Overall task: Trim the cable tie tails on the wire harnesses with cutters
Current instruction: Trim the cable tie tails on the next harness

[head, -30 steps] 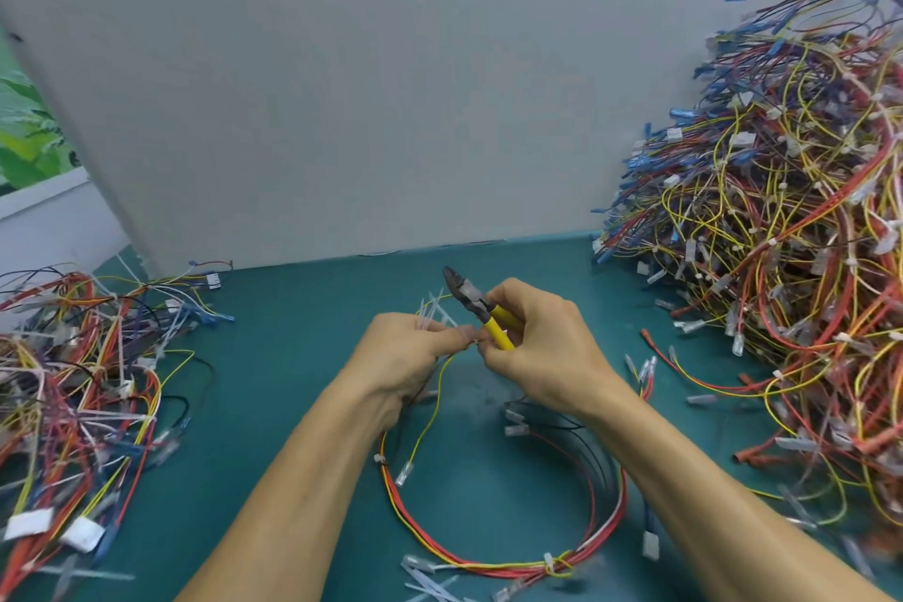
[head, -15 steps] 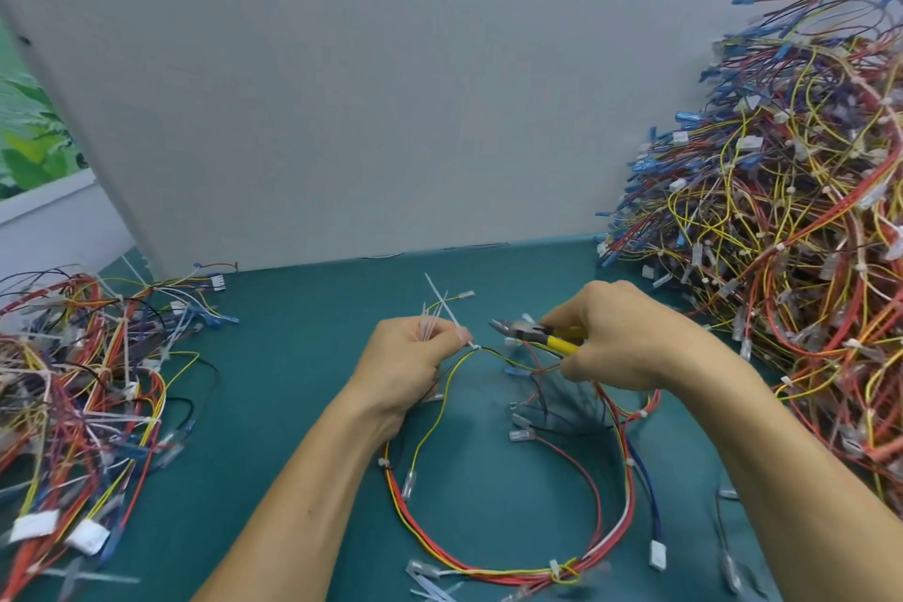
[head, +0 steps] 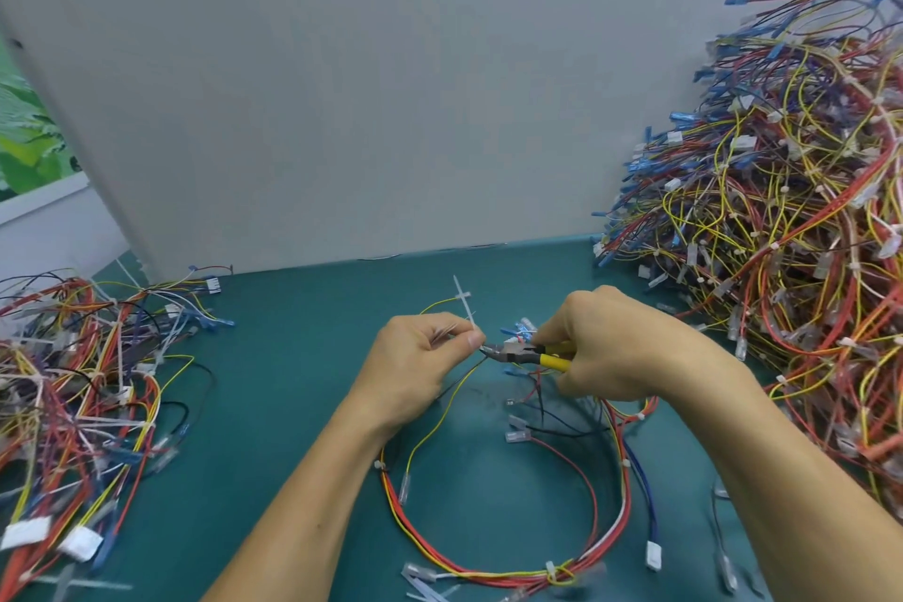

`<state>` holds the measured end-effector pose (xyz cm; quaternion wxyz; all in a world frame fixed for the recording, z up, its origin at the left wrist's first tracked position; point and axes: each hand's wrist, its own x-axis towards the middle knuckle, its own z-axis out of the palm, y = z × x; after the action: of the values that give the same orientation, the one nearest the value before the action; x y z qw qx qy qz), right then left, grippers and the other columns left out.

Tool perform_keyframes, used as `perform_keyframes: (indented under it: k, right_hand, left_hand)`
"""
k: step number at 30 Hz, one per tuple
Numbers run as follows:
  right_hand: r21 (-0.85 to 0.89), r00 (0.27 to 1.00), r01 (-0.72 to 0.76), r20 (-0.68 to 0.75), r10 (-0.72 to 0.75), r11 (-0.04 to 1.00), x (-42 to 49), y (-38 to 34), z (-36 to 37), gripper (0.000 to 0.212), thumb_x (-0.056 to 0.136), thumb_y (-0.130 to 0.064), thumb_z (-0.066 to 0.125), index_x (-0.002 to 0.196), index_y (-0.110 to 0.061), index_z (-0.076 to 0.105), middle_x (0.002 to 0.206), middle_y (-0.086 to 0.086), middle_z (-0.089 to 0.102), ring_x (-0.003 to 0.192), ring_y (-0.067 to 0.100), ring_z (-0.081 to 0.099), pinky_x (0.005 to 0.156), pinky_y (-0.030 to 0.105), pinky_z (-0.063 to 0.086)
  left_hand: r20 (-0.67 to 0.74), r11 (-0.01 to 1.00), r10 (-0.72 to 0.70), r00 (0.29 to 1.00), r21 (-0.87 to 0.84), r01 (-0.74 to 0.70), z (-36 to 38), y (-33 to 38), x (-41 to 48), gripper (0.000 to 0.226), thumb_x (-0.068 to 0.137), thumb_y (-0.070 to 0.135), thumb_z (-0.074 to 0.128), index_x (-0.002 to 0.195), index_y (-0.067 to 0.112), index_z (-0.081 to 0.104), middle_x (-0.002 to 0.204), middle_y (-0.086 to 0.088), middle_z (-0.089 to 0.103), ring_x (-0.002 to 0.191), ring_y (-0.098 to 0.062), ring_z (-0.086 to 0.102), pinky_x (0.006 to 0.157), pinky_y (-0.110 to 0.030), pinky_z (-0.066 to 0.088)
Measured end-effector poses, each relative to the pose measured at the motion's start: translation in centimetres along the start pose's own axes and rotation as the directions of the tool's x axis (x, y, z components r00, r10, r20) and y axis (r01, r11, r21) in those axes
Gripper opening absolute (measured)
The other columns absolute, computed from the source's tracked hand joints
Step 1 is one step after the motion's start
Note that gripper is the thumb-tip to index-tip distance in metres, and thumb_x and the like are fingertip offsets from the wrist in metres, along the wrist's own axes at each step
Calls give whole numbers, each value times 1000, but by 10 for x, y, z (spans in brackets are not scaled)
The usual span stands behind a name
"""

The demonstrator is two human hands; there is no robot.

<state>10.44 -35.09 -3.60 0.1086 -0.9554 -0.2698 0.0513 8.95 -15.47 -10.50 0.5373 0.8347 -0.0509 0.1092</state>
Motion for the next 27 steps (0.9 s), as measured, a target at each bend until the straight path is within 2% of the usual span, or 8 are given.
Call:
perform_keyframes:
  k: [2,4,6,11,15,20,24,27]
  right_hand:
    - [-41,1000,4,-19,-5,999,0,-1,0,20,73,-19,61,64,-38,62,60,0,46,65,26,48,49,27,36]
    - [-83,999,-17,-40,14,996,-1,-3,1,25,74,-19,61,88,-37,72,64,-1,47,64,24,50,48,26,34]
    - [-125,998,-45,-52,38,991,-1,-5,1,29,75,-18,61,96,-35,72,69,-1,48,60,20,48,47,25,32]
    - [-195,997,-61,-52,52,979,-1,-7,3,25,71,-16,62,92,-26,71,72,2,50,66,25,51,49,25,34]
    - [-196,997,-43,-66,31,980,-2,-6,4,28,69,-17,63,94,-28,72,72,0,51,70,25,54,49,23,33]
    - [-200,999,-12,-51,2,980,1,-4,7,26,69,-19,63,91,-27,72,70,0,52,75,27,57,50,24,35]
    - [-153,1000,-3,-11,1,988,2,-1,9,15,71,-20,62,83,-24,69,65,2,50,71,29,54,52,28,39]
    - [-128,1000,6,-5,-7,992,3,-1,13,7,73,-20,62,68,-26,62,63,1,47,75,31,55,55,30,42]
  left_hand:
    - [7,1000,4,1000,19,-4,0,1,-1,12,88,19,67,78,20,74,81,5,73,77,-8,64,81,-27,49]
    - [25,999,18,1000,48,-19,0,2,-1,11,88,20,66,81,19,74,82,0,72,80,-18,65,83,-34,49]
    - [56,997,39,998,67,-42,0,3,-1,12,89,20,65,81,15,73,82,-10,70,74,-18,59,81,-40,48]
    - [120,990,72,990,113,-85,1,5,-2,21,91,19,62,71,15,66,77,-15,62,70,-10,48,75,-41,46]
    - [138,988,71,988,128,-89,0,5,-2,27,92,19,61,65,21,61,65,0,51,65,-10,42,66,-32,37]
    - [137,988,60,989,132,-78,0,2,-2,25,92,19,61,66,20,61,63,9,51,64,-9,42,66,-30,35]
    - [125,991,49,991,114,-63,0,0,-2,24,91,18,62,67,17,62,65,1,52,66,-11,42,67,-30,35]
    - [101,991,42,994,122,-54,1,-1,-2,22,91,19,62,70,13,63,65,-4,49,64,-12,39,65,-31,34]
